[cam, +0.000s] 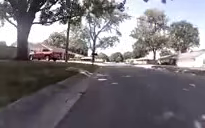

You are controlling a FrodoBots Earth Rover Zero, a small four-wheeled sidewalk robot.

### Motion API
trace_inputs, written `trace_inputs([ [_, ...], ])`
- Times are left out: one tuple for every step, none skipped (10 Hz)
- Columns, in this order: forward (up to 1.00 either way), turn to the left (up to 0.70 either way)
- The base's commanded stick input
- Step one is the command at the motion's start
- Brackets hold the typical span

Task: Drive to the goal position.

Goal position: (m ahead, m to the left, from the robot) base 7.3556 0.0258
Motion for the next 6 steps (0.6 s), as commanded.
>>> trace_inputs([
  [1.00, 0.00],
  [1.00, 0.00],
  [1.00, 0.00],
  [1.00, -0.12],
  [1.00, -0.28],
  [1.00, -0.11],
])
